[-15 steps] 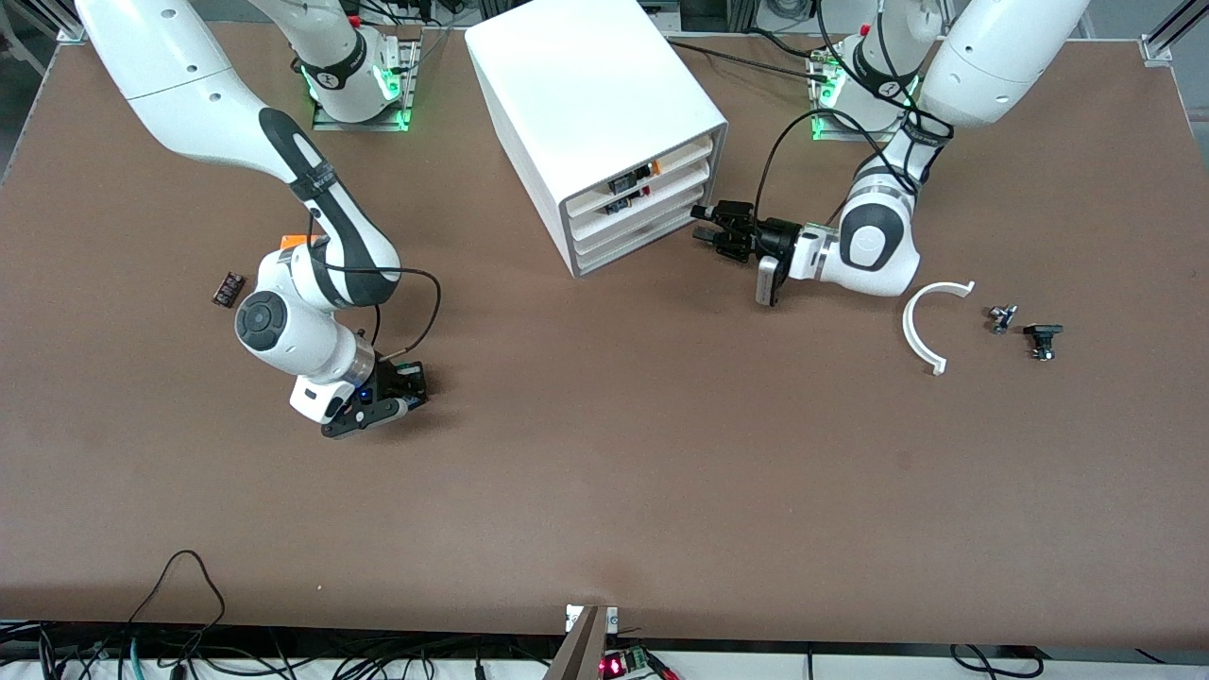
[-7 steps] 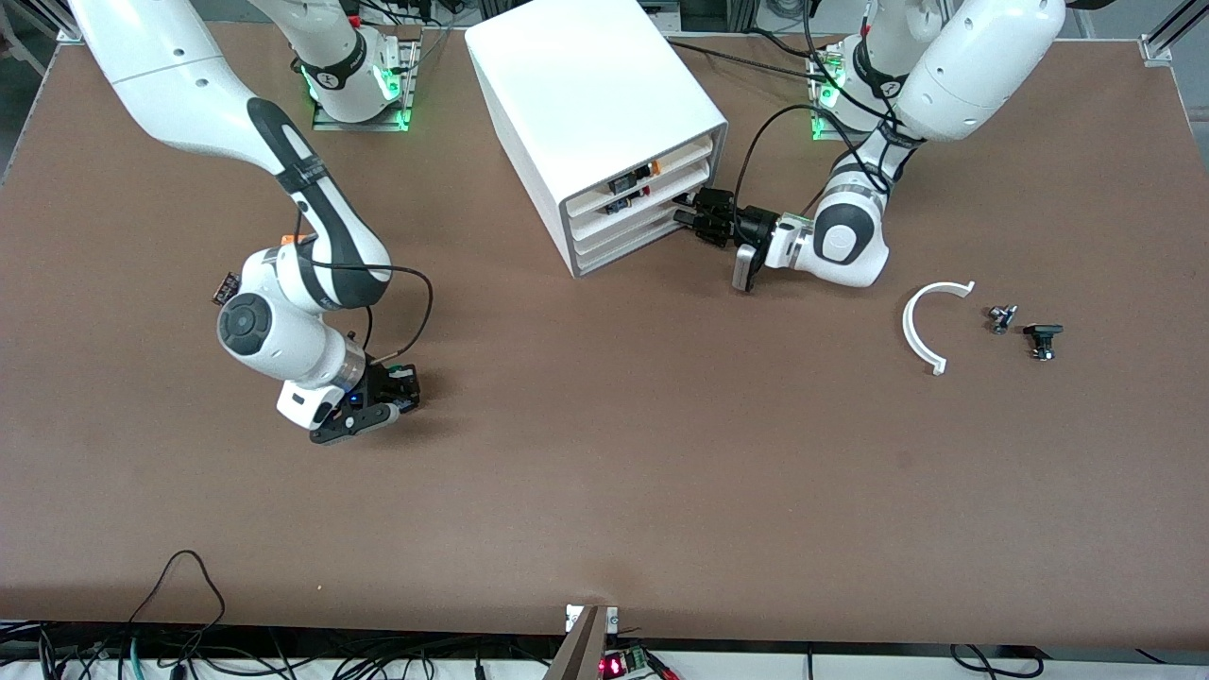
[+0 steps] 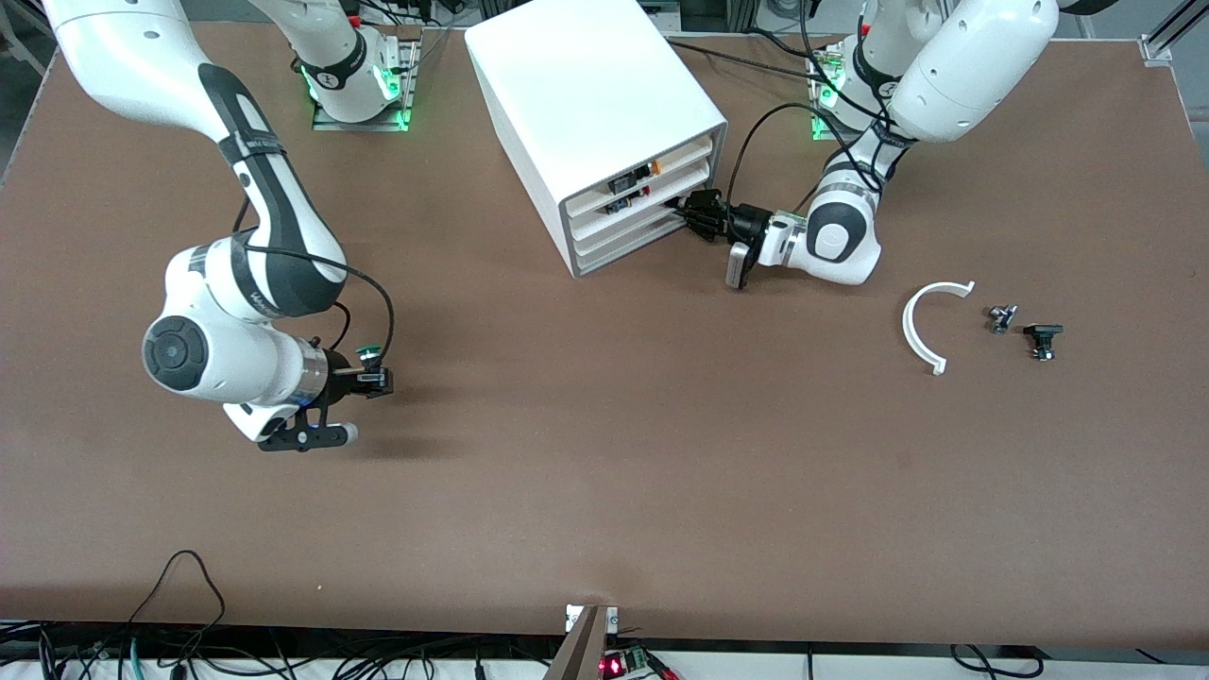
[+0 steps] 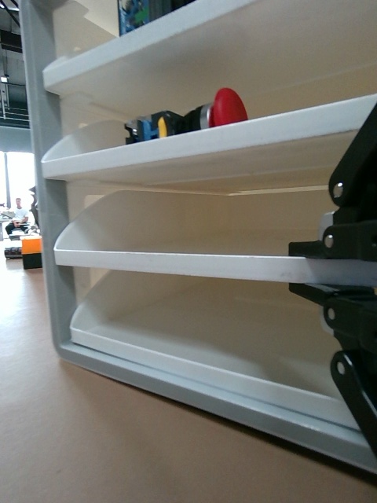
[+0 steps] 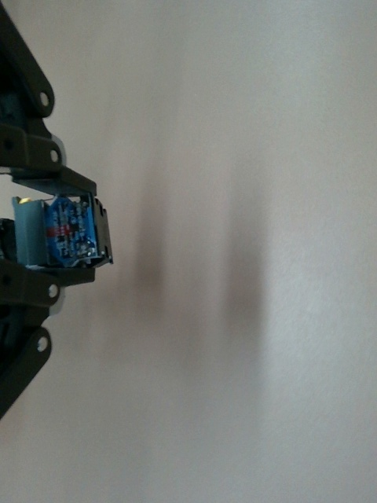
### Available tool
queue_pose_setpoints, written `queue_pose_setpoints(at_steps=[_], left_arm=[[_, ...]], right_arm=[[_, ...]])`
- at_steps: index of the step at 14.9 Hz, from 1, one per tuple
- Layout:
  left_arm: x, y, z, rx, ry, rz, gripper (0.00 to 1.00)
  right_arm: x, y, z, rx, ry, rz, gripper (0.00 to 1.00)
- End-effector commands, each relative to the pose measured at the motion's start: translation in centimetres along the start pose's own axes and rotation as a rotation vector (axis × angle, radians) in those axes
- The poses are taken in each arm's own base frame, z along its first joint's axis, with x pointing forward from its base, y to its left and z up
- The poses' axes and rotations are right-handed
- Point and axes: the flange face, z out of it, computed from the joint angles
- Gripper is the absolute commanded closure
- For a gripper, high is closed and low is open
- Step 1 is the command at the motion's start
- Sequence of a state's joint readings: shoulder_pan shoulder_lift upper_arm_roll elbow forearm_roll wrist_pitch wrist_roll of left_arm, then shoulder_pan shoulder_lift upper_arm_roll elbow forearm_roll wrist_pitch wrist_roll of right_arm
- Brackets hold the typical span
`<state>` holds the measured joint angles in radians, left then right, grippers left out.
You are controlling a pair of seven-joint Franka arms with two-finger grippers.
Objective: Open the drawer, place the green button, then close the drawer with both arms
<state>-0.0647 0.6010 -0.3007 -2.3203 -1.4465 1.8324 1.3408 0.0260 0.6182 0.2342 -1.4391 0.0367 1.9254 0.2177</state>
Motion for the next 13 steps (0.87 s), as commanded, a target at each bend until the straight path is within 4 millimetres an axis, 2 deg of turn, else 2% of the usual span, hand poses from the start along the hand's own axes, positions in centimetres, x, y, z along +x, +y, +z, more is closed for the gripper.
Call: queue_pose_setpoints(at_steps=[1, 2, 5, 7, 10, 12, 13], left_arm=[[3.2, 0.1, -3.3, 0.027, 0.082, 0.048, 1.00], [4.3, 0.0, -4.6, 0.047, 0.095, 0.063, 1.00], [7.4, 0.7, -7.8, 0.092, 0.097, 0.054, 1.00], [9.8, 1.4, -10.5, 0.144, 0.086, 0.051, 1.00], [12.0, 2.3, -12.1, 0.189, 0.055, 0.053, 1.00], [13.4, 2.4, -13.7, 0.226, 0.044, 0.064, 0.87], [13.7, 2.1, -13.9, 0.232, 0.039, 0.071, 0.23]], right_arm=[[0.4, -0.3, -3.3, -0.010, -0.027, 0.166, 1.00], [0.4, -0.7, -4.3, -0.009, -0.023, 0.221, 1.00], [-0.6, -5.9, -7.1, -0.037, 0.019, 0.359, 1.00], [-1.6, -10.0, -7.8, -0.049, 0.052, 0.436, 1.00], [-3.4, -15.5, -8.1, -0.039, 0.094, 0.544, 1.00], [-5.0, -19.8, -7.7, -0.048, 0.159, 0.613, 1.00], [-6.1, -22.2, -7.4, -0.045, 0.190, 0.649, 1.00]])
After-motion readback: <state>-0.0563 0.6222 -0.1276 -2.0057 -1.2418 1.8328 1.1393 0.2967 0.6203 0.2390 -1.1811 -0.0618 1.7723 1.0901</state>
